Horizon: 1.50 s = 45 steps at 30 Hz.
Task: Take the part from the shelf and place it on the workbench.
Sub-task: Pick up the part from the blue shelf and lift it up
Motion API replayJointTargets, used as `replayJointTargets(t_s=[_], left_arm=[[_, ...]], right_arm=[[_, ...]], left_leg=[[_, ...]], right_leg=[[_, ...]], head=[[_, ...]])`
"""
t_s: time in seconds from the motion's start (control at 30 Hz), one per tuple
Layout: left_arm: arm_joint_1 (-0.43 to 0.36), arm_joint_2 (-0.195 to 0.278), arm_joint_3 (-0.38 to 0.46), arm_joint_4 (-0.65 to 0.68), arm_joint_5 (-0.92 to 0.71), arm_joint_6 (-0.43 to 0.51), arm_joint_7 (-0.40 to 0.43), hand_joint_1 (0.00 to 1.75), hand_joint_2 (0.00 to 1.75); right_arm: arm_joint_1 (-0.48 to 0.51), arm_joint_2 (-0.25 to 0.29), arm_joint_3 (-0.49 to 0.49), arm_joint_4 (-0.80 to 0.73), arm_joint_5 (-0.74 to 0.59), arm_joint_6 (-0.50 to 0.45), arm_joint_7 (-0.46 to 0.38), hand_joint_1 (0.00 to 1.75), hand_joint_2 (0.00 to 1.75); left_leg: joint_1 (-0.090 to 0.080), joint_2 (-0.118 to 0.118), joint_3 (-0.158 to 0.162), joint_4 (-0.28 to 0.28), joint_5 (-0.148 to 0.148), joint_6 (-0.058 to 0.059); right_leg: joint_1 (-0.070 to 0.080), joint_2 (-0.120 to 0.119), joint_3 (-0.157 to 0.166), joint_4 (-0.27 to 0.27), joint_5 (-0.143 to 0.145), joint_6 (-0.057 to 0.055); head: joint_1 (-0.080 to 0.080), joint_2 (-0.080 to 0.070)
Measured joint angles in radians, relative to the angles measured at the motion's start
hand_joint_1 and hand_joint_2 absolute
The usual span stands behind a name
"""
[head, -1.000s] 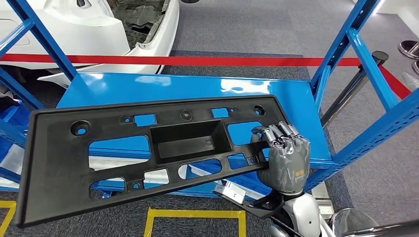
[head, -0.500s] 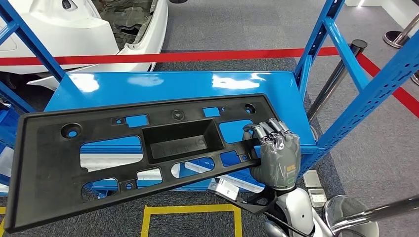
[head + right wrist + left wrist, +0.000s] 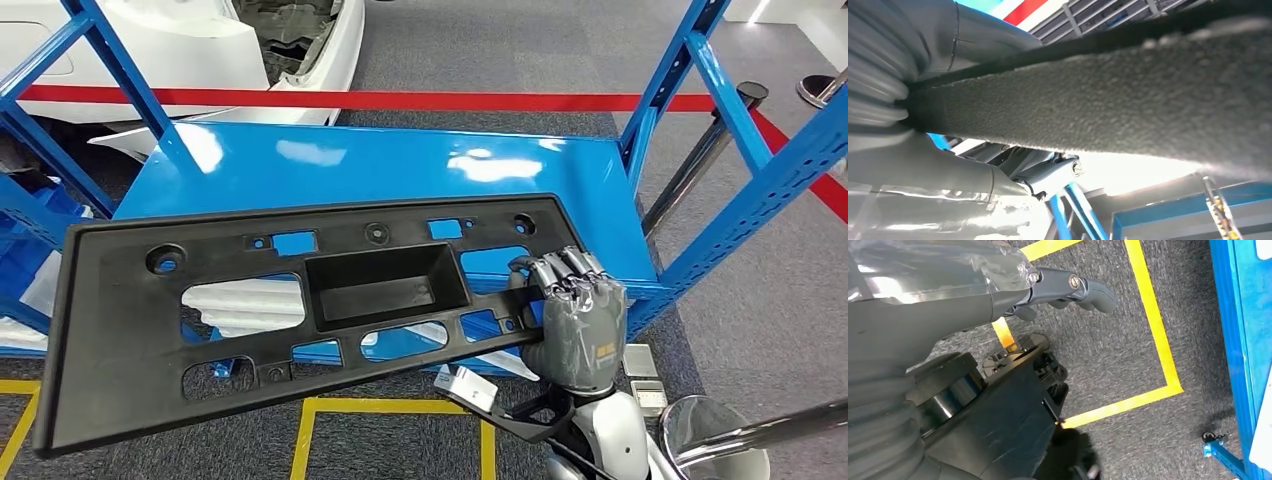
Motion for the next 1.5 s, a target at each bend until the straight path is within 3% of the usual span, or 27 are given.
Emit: replayJointTargets(t_s=[0.1, 0.13, 0.2, 0.27, 0.3, 0.33, 0.37, 0.47, 0.53, 0.6, 0.67, 0.77, 0.8, 0.83, 0.87, 0.9, 0.97, 1.0, 1.07, 1.13, 1.17, 1.2, 1.3, 1.33, 1.37, 1.4, 1.5], left_arm=[[0.000, 0.000, 0.000, 0.000, -0.001, -0.001, 0.000, 0.00, 1.75], [0.000, 0.000, 0.000, 0.000, -0.001, -0.001, 0.000, 0.00, 1.75], [0.001, 0.000, 0.000, 0.001, -0.002, -0.001, 0.000, 0.00, 1.75], [0.001, 0.000, 0.000, 0.001, -0.003, -0.002, 0.000, 0.00, 1.75], [0.002, 0.000, 0.000, 0.001, -0.004, -0.002, 0.000, 0.00, 1.75], [0.002, 0.000, 0.000, 0.001, -0.004, -0.002, 0.000, 0.00, 1.75], [0.002, 0.000, 0.000, 0.001, -0.004, -0.002, 0.000, 0.00, 1.75], [0.000, 0.000, 0.000, 0.001, -0.004, -0.002, 0.000, 0.00, 1.75], [-0.002, 0.000, 0.000, 0.001, -0.004, -0.002, 0.000, 0.00, 1.75], [0.000, 0.000, 0.000, 0.001, -0.004, -0.002, 0.000, 0.00, 1.75], [0.000, 0.000, 0.000, 0.002, -0.003, -0.003, 0.000, 0.00, 1.75], [-0.001, 0.000, 0.000, 0.002, -0.002, -0.004, 0.001, 0.00, 1.75], [0.000, 0.000, 0.000, 0.002, -0.002, -0.004, 0.001, 0.00, 1.75], [0.001, 0.000, 0.000, 0.002, -0.002, -0.005, 0.001, 0.00, 1.75], [0.001, 0.000, 0.000, 0.003, -0.001, -0.004, 0.001, 0.00, 1.75], [0.001, 0.000, 0.000, 0.003, 0.000, -0.004, 0.001, 0.00, 1.75], [0.001, -0.001, 0.000, 0.003, 0.000, -0.004, 0.001, 0.00, 1.75], [0.001, -0.001, 0.000, 0.003, -0.001, -0.004, 0.001, 0.00, 1.75], [0.001, -0.002, 0.000, 0.004, 0.000, -0.004, 0.001, 0.00, 1.75], [0.001, -0.003, 0.000, 0.004, 0.000, -0.003, 0.001, 0.00, 1.75], [0.002, -0.003, 0.000, 0.004, 0.000, -0.002, 0.001, 0.00, 1.75], [0.002, -0.003, 0.000, 0.004, 0.001, -0.002, 0.001, 0.00, 1.75], [0.003, -0.003, 0.000, 0.005, 0.000, -0.001, 0.001, 0.00, 1.75], [0.005, -0.003, 0.000, 0.005, 0.000, -0.001, 0.001, 0.00, 1.75], [0.006, -0.003, 0.000, 0.005, -0.001, -0.001, 0.001, 0.00, 1.75], [0.006, -0.003, 0.000, 0.005, -0.002, -0.001, 0.001, 0.00, 1.75], [0.005, -0.003, 0.000, 0.005, -0.007, -0.001, 0.000, 0.00, 1.75]], right_arm=[[0.000, 0.000, 0.000, -0.001, 0.000, 0.000, 0.001, 1.75, 1.75], [0.000, 0.000, 0.000, -0.001, 0.000, 0.000, 0.002, 1.75, 1.75], [0.001, 0.000, 0.000, -0.001, 0.000, 0.000, 0.004, 1.75, 1.75], [0.001, 0.000, 0.000, -0.001, 0.000, 0.000, 0.007, 1.75, 1.75], [0.001, 0.000, 0.000, -0.001, 0.000, 0.000, 0.007, 1.75, 1.75], [0.002, 0.000, 0.000, -0.001, 0.000, 0.000, 0.008, 1.75, 1.75], [0.002, 0.000, 0.000, -0.001, 0.000, 0.000, 0.008, 1.75, 1.75], [0.002, 0.000, 0.000, -0.001, 0.000, 0.000, 0.008, 1.75, 1.75], [0.002, 0.000, 0.000, -0.001, 0.000, 0.000, 0.008, 1.75, 1.75], [0.001, 0.000, 0.000, -0.001, 0.000, 0.000, 0.008, 1.75, 1.75], [0.002, 0.000, 0.000, -0.001, 0.000, -0.001, 0.009, 1.75, 1.75], [0.002, 0.000, 0.000, 0.000, -0.002, -0.004, 0.013, 1.75, 1.75], [0.002, 0.000, 0.000, 0.000, -0.003, -0.006, 0.015, 1.75, 1.75], [0.002, 0.000, 0.000, 0.001, -0.004, -0.007, 0.016, 1.75, 1.75], [0.002, 0.000, 0.000, 0.002, -0.006, -0.008, 0.016, 1.75, 1.75], [0.002, 0.000, 0.000, 0.002, -0.009, -0.009, 0.017, 1.75, 1.75], [0.002, 0.000, 0.000, 0.003, -0.027, -0.012, 0.017, 1.75, 1.75], [0.002, 0.000, 0.000, 0.003, -0.044, -0.017, 0.018, 1.75, 1.75], [0.001, 0.000, 0.000, 0.003, -0.090, -0.032, 0.021, 1.75, 1.75], [0.001, 0.000, -0.001, 0.003, -0.131, -0.046, 0.020, 1.75, 1.75], [0.001, 0.000, -0.002, 0.003, -0.147, -0.051, 0.016, 1.75, 1.75], [0.001, 0.000, -0.002, 0.004, -0.159, -0.055, 0.011, 1.75, 1.75], [0.001, 0.000, -0.002, 0.007, -0.197, -0.071, -0.009, 1.75, 1.75], [0.001, 0.000, -0.002, 0.009, -0.213, -0.076, -0.015, 1.75, 1.75], [0.001, 0.000, -0.002, 0.011, -0.230, -0.081, -0.019, 1.75, 1.75], [0.002, 0.000, -0.002, 0.012, -0.248, -0.084, -0.021, 1.75, 1.75], [0.007, 0.001, -0.008, 0.013, -0.290, -0.093, -0.025, 1.75, 1.75]], left_leg=[[-0.001, 0.000, -0.011, 0.004, 0.014, -0.017], [-0.001, -0.002, -0.018, 0.014, 0.004, -0.024], [0.001, -0.005, -0.047, 0.087, -0.062, -0.036], [0.006, -0.005, -0.088, 0.219, -0.149, -0.046], [0.008, -0.005, -0.100, 0.274, -0.171, -0.049], [0.010, -0.005, -0.096, 0.299, -0.173, -0.051], [0.012, -0.005, -0.074, 0.285, -0.155, -0.051], [0.013, -0.005, 0.062, 0.084, -0.086, -0.046], [0.010, -0.006, 0.108, -0.004, -0.081, -0.039], [0.008, -0.006, 0.103, -0.017, -0.078, -0.027], [0.010, -0.003, 0.089, -0.020, -0.063, -0.008], [0.007, 0.000, 0.058, -0.020, -0.039, 0.011], [0.005, 0.000, 0.046, -0.017, -0.033, 0.013], [0.003, 0.001, 0.035, -0.014, -0.027, 0.014], [0.002, 0.001, 0.025, -0.010, -0.022, 0.013], [0.001, 0.001, 0.016, -0.006, -0.017, 0.012], [0.000, 0.000, 0.003, -0.001, -0.008, 0.007], [-0.001, 0.000, -0.001, 0.000, -0.003, 0.002], [-0.001, 0.001, -0.008, 0.001, 0.009, -0.009], [-0.001, 0.000, -0.014, 0.005, 0.013, -0.021], [-0.001, -0.001, -0.022, 0.021, -0.004, -0.027], [-0.001, -0.002, -0.035, 0.053, -0.034, -0.032], [0.008, -0.004, -0.095, 0.239, -0.158, -0.046], [0.010, -0.004, -0.101, 0.285, -0.172, -0.051], [0.013, -0.004, -0.090, 0.293, -0.162, -0.054], [0.016, -0.004, -0.062, 0.263, -0.137, -0.056], [0.019, -0.004, 0.068, 0.060, -0.076, -0.052]], right_leg=[[0.002, -0.001, 0.005, -0.039, 0.007, -0.007], [-0.002, -0.002, -0.001, -0.042, 0.013, -0.011], [-0.009, -0.006, -0.018, -0.045, 0.029, -0.023], [-0.008, -0.009, -0.040, -0.040, 0.042, -0.029], [-0.008, -0.010, -0.052, -0.035, 0.047, -0.029], [-0.008, -0.010, -0.064, -0.030, 0.052, -0.028], [-0.009, -0.010, -0.075, -0.023, 0.057, -0.026], [-0.008, -0.009, -0.096, -0.010, 0.066, -0.017], [-0.007, -0.008, -0.103, -0.007, 0.075, -0.007], [-0.007, -0.008, -0.109, -0.007, 0.087, 0.006], [-0.009, -0.006, -0.124, 0.016, 0.063, 0.018], [-0.010, -0.004, -0.182, 0.181, -0.067, 0.026], [-0.010, -0.004, -0.197, 0.243, -0.098, 0.027], [-0.010, -0.004, -0.201, 0.280, -0.107, 0.027], [-0.010, -0.004, -0.186, 0.281, -0.094, 0.026], [-0.009, -0.003, -0.153, 0.242, -0.066, 0.023], [-0.005, -0.002, -0.056, 0.095, -0.015, 0.010], [-0.002, -0.001, -0.017, 0.028, -0.003, 0.005], [0.005, -0.001, 0.014, -0.036, 0.000, -0.001], [0.001, -0.003, 0.006, -0.046, 0.010, -0.009], [-0.002, -0.004, 0.000, -0.049, 0.017, -0.015], [-0.005, -0.006, -0.008, -0.051, 0.025, -0.023], [-0.006, -0.010, -0.040, -0.044, 0.044, -0.033], [-0.006, -0.010, -0.051, -0.039, 0.049, -0.033], [-0.006, -0.011, -0.062, -0.033, 0.053, -0.031], [-0.007, -0.010, -0.073, -0.026, 0.057, -0.029], [-0.007, -0.009, -0.094, -0.012, 0.066, -0.018]], head=[[0.002, 0.000], [0.001, 0.000], [-0.011, 0.000], [-0.025, 0.000], [-0.029, 0.000], [-0.033, 0.000], [-0.036, 0.000], [-0.044, 0.000], [-0.046, 0.000], [-0.045, 0.000], [-0.042, 0.000], [-0.027, 0.000], [-0.022, 0.000], [-0.018, 0.000], [-0.015, 0.000], [-0.011, 0.000], [-0.002, 0.000], [0.001, 0.000], [0.003, 0.000], [0.003, 0.000], [0.001, 0.000], [-0.005, 0.000], [-0.025, 0.000], [-0.029, 0.000], [-0.032, 0.000], [-0.035, 0.000], [-0.044, 0.000]])
